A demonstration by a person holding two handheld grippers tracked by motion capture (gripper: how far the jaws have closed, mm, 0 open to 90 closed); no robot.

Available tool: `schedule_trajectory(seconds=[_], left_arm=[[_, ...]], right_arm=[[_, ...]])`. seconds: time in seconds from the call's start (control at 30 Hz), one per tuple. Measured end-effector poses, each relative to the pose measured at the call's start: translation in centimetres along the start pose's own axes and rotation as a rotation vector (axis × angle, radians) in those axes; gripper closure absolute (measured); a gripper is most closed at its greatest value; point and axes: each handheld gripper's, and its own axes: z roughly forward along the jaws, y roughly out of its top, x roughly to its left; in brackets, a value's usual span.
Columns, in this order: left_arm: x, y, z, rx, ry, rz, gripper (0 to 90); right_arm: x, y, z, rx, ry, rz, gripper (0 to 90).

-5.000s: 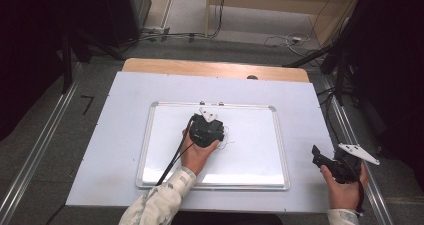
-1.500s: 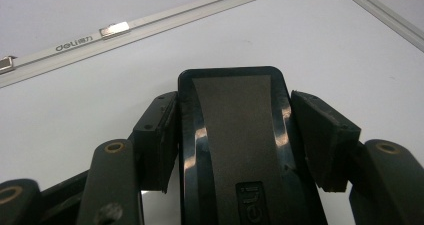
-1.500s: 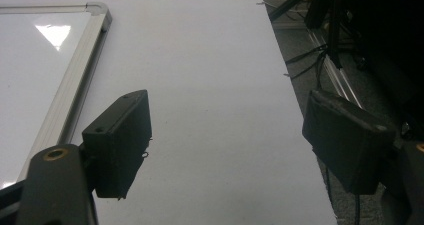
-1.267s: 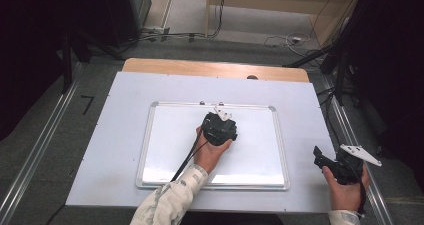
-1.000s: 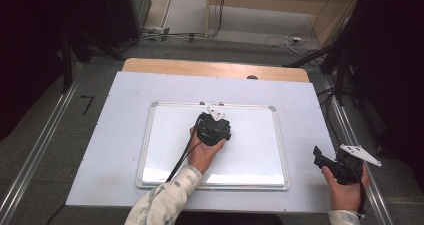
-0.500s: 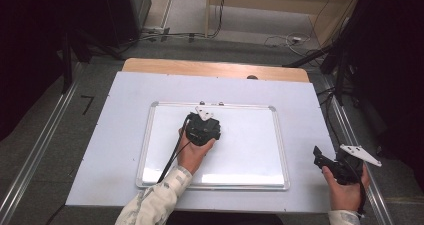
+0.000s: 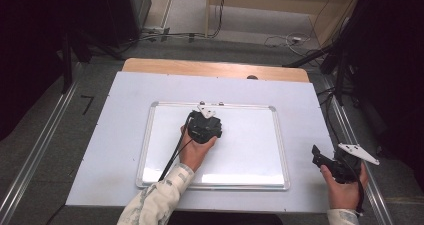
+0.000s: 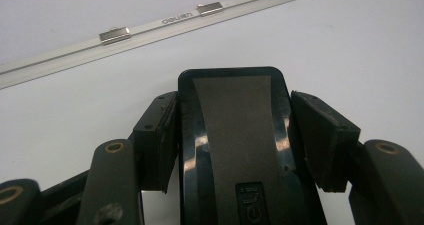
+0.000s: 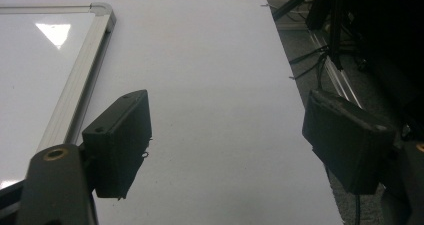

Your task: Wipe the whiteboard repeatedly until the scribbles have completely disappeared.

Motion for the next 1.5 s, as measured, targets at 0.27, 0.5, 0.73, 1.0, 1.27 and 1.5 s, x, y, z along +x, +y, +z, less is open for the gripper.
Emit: schedule_trajectory(seconds=[0.27,0.5,0.73,1.0,1.27,1.5], left_arm=[[-1.8,0.5,0.6,0.009,-0.019,0.035,39.7],[-2.8,0.7,0.9,0.011,-0.028,0.055,39.8],[-3.7,0.8,1.1,0.014,-0.040,0.069,39.8],[-4.4,0.8,1.2,0.012,-0.056,0.075,39.9],[-4.0,0.7,1.0,0.015,-0.044,0.060,39.9],[-2.4,0.6,0.8,0.016,-0.019,0.037,39.9]], right_arm=[[-0.1,0.0,-0.1,-0.004,0.000,0.007,18.6],[-0.1,0.0,-0.1,-0.005,0.002,0.007,18.6],[-0.2,0.0,-0.1,-0.006,0.000,0.008,18.6],[-0.2,0.0,-0.1,-0.006,-0.001,0.008,18.6],[-0.3,-0.1,0.0,-0.003,-0.002,0.004,18.6],[-0.2,0.0,0.0,-0.002,-0.002,0.003,18.6]])
